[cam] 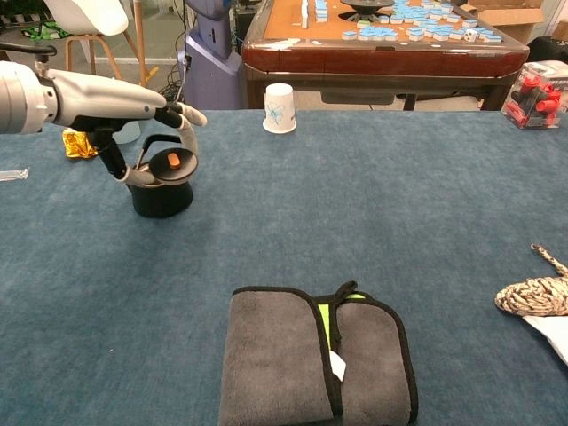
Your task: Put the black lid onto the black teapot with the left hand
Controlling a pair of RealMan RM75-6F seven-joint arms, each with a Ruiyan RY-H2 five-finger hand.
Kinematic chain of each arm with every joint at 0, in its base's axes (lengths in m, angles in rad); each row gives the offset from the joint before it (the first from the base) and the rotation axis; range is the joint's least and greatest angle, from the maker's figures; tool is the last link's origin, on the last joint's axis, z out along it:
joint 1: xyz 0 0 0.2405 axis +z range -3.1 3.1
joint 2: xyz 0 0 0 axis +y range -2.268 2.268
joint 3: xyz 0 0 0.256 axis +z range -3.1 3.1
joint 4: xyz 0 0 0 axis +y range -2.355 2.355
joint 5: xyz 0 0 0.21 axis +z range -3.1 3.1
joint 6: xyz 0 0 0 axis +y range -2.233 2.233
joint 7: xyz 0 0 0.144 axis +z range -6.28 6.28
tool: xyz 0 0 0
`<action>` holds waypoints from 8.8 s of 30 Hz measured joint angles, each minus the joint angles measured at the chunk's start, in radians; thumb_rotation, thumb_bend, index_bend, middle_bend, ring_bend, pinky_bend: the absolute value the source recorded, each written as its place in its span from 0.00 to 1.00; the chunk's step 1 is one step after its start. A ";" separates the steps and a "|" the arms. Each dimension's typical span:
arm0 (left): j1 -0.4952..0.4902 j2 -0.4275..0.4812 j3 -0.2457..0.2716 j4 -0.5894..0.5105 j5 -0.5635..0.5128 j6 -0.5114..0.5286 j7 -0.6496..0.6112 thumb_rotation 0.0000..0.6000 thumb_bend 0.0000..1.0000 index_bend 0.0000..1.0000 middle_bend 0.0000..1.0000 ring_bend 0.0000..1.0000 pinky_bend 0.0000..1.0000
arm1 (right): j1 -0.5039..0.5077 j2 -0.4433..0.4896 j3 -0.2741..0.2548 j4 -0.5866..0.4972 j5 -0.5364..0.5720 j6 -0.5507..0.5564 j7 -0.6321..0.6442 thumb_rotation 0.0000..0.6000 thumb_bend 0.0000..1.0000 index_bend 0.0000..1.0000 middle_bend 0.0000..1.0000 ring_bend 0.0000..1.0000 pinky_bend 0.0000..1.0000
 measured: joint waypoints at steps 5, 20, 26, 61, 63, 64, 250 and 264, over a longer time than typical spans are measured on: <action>-0.041 -0.020 -0.008 0.062 0.011 -0.053 -0.050 1.00 0.34 0.32 0.00 0.00 0.00 | 0.007 -0.006 0.005 0.010 0.025 -0.005 -0.013 1.00 0.42 0.25 0.04 0.01 0.00; -0.090 -0.049 -0.022 0.213 0.131 -0.143 -0.250 1.00 0.34 0.32 0.00 0.00 0.00 | 0.028 -0.035 0.014 0.042 0.086 -0.017 -0.049 1.00 0.42 0.25 0.04 0.01 0.00; -0.092 -0.051 -0.019 0.253 0.215 -0.154 -0.337 1.00 0.34 0.32 0.00 0.00 0.00 | 0.018 -0.021 0.018 -0.007 0.094 0.016 -0.067 1.00 0.42 0.25 0.04 0.01 0.00; -0.139 -0.109 0.194 0.669 0.676 -0.008 -1.037 1.00 0.34 0.32 0.00 0.00 0.00 | -0.004 -0.018 0.022 -0.195 0.161 0.178 -0.276 1.00 0.42 0.25 0.04 0.01 0.00; -0.133 -0.106 0.214 0.678 0.688 0.016 -1.059 1.00 0.34 0.32 0.00 0.00 0.00 | 0.003 -0.025 0.023 -0.198 0.164 0.177 -0.287 1.00 0.42 0.25 0.04 0.01 0.00; -0.130 -0.105 0.221 0.682 0.692 0.025 -1.066 1.00 0.34 0.32 0.00 0.00 0.00 | 0.006 -0.027 0.023 -0.200 0.165 0.177 -0.290 1.00 0.42 0.25 0.04 0.01 0.00; 0.295 0.239 0.170 -0.066 0.361 0.380 -0.328 1.00 0.34 0.25 0.00 0.00 0.00 | -0.155 0.054 -0.085 -0.107 -0.130 0.176 0.084 1.00 0.42 0.25 0.03 0.00 0.00; 0.598 0.198 0.240 -0.069 0.518 0.759 -0.352 1.00 0.34 0.25 0.00 0.00 0.00 | -0.318 0.068 -0.193 -0.098 -0.361 0.372 0.161 1.00 0.42 0.25 0.03 0.00 0.00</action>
